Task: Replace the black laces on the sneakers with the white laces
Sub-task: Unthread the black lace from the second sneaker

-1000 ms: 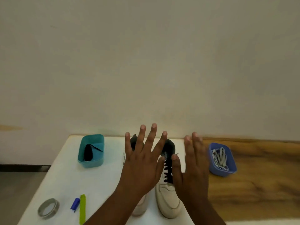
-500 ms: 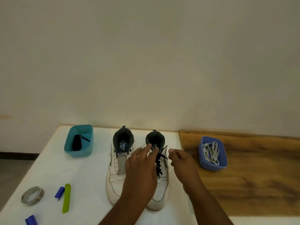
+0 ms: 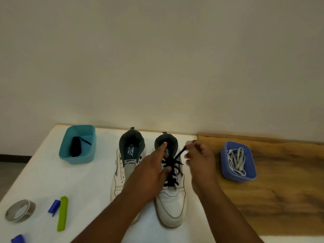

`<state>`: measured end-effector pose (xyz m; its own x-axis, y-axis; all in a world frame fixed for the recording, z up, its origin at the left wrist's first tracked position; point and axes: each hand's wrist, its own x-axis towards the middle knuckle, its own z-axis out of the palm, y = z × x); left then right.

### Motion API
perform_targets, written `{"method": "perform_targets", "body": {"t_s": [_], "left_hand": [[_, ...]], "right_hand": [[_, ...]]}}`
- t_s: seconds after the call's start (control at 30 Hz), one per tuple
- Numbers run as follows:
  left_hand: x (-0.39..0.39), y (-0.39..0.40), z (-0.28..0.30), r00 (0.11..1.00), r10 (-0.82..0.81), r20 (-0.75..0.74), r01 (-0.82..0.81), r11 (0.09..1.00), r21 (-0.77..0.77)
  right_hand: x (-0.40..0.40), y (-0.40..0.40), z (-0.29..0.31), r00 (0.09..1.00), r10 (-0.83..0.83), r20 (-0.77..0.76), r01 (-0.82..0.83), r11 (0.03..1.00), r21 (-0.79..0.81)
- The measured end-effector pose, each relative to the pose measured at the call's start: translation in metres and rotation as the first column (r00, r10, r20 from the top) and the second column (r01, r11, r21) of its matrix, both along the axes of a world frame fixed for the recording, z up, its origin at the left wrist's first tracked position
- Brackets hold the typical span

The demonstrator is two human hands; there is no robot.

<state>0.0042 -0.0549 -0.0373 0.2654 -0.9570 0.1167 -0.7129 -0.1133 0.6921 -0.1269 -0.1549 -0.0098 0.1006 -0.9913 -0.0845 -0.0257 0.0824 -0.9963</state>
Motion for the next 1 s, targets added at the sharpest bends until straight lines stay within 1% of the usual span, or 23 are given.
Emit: {"method": "perform_targets", "body": {"t_s": [0.03,0.07,0.1,0.13,0.2,0.27,0.37,0.4,0.43,0.47,0.5,0.53,0.57,0.6,0.67,0.7,0.73,0.77,0.8,0.87,0.93,0.97,1.0], "left_hand": [[0.001,0.001,-0.002,1.000,-0.006,0.025,0.006,1.000,-0.007],[0.002,0.002,-0.003,0.999,-0.016,0.040,0.016,1.000,-0.015],[0.001,0.003,-0.004,0.998,-0.031,0.061,0.032,0.999,-0.025],[0.001,0.002,-0.004,0.995,-0.047,0.084,0.050,0.998,-0.032],[0.004,0.005,-0.002,0.993,-0.059,0.104,0.063,0.997,-0.041],[0.005,0.003,-0.002,0.991,-0.059,0.121,0.065,0.997,-0.046],[0.007,0.007,0.002,0.992,-0.039,0.121,0.047,0.997,-0.064],[0.008,0.008,0.002,0.992,-0.042,0.115,0.050,0.997,-0.066],[0.009,0.008,0.003,0.992,-0.053,0.113,0.061,0.996,-0.062],[0.010,0.008,0.003,0.991,-0.070,0.114,0.078,0.995,-0.061],[0.012,0.008,0.002,0.990,-0.094,0.109,0.101,0.993,-0.062],[0.014,0.008,0.002,0.988,-0.120,0.095,0.126,0.990,-0.067],[0.016,0.008,0.003,0.987,-0.138,0.076,0.143,0.988,-0.065],[0.017,0.008,0.004,0.987,-0.148,0.057,0.152,0.986,-0.063],[0.018,0.008,0.008,0.989,-0.146,0.013,0.147,0.988,-0.055],[0.018,0.008,0.008,0.990,-0.142,-0.010,0.142,0.989,-0.051],[0.018,0.008,0.009,0.990,-0.139,-0.029,0.137,0.989,-0.050],[0.018,0.007,0.009,0.990,-0.136,-0.044,0.134,0.990,-0.051],[0.019,0.008,0.009,0.989,-0.134,-0.057,0.130,0.990,-0.056],[0.020,0.011,0.008,0.990,-0.122,-0.075,0.117,0.991,-0.067],[0.021,0.012,0.008,0.991,-0.112,-0.077,0.106,0.991,-0.076],[0.021,0.012,0.008,0.991,-0.110,-0.074,0.104,0.991,-0.080],[0.020,0.012,0.008,0.991,-0.112,-0.072,0.105,0.991,-0.086]], "right_hand": [[-0.003,-0.002,0.012,0.983,-0.130,0.126,0.137,0.989,-0.047],[-0.008,-0.004,0.026,0.940,-0.259,0.221,0.291,0.948,-0.128],[-0.016,-0.007,0.040,0.886,-0.348,0.306,0.418,0.885,-0.206],[-0.024,-0.010,0.053,0.834,-0.378,0.402,0.500,0.826,-0.260],[-0.033,-0.011,0.072,0.772,-0.330,0.543,0.542,0.789,-0.290],[-0.038,-0.013,0.074,0.753,-0.362,0.549,0.561,0.789,-0.249],[-0.036,-0.008,0.059,0.771,-0.501,0.392,0.605,0.769,-0.205],[-0.036,-0.008,0.053,0.798,-0.513,0.316,0.584,0.786,-0.201],[-0.036,-0.006,0.047,0.846,-0.488,0.215,0.527,0.827,-0.196],[-0.036,-0.005,0.041,0.905,-0.419,0.075,0.425,0.886,-0.184],[-0.035,-0.003,0.036,0.947,-0.305,-0.098,0.285,0.942,-0.178],[-0.032,0.000,0.032,0.950,-0.164,-0.267,0.122,0.978,-0.169],[-0.029,0.004,0.031,0.914,-0.017,-0.406,-0.055,0.985,-0.163],[-0.027,0.009,0.030,0.851,0.125,-0.510,-0.234,0.960,-0.155],[-0.021,0.020,0.028,0.668,0.356,-0.653,-0.528,0.846,-0.079],[-0.020,0.025,0.024,0.563,0.408,-0.719,-0.612,0.790,-0.031],[-0.018,0.029,0.020,0.484,0.406,-0.776,-0.656,0.755,-0.014],[-0.016,0.030,0.015,0.451,0.354,-0.819,-0.666,0.745,-0.045],[-0.014,0.030,0.013,0.461,0.293,-0.838,-0.655,0.749,-0.098],[-0.014,0.028,0.014,0.548,0.234,-0.803,-0.602,0.777,-0.184],[-0.017,0.020,0.021,0.711,0.237,-0.662,-0.474,0.857,-0.202],[-0.019,0.017,0.029,0.805,0.209,-0.555,-0.369,0.909,-0.194],[-0.020,0.014,0.035,0.893,0.136,-0.429,-0.232,0.956,-0.182]]}}
